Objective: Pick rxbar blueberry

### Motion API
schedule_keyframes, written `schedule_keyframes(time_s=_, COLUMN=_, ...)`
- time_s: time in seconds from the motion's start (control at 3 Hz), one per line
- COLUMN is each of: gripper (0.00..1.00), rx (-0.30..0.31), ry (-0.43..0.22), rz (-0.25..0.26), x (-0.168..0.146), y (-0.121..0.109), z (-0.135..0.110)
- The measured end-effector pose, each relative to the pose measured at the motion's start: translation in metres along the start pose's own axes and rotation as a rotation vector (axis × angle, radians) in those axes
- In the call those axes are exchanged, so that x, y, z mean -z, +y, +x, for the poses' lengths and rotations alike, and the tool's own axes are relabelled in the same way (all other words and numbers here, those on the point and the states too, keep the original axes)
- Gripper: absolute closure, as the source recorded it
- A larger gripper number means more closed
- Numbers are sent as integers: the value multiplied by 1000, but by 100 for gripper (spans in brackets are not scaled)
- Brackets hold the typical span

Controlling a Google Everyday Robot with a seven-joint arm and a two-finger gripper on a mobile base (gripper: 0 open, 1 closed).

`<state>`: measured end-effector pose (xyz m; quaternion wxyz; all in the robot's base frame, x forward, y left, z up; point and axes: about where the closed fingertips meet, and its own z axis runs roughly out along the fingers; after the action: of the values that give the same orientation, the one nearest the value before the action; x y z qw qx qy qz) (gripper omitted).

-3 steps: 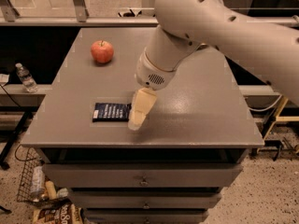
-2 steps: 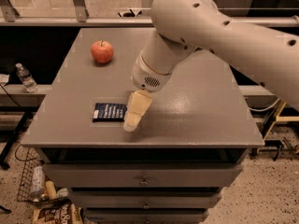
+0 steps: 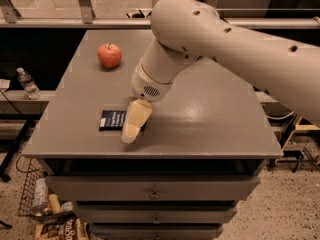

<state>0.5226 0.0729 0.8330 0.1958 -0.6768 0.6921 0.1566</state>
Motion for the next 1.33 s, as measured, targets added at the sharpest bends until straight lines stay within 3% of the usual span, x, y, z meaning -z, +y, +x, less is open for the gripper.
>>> schedule_keyframes(time_s=0.67, gripper=47, rx=6, ry=-23, rz=-30, x=-20, y=1, z=-10)
schedule_keyframes(time_s=1.33, gripper=94, rx=6, ry=-25, rz=-30, x=-16, y=0, z=-12)
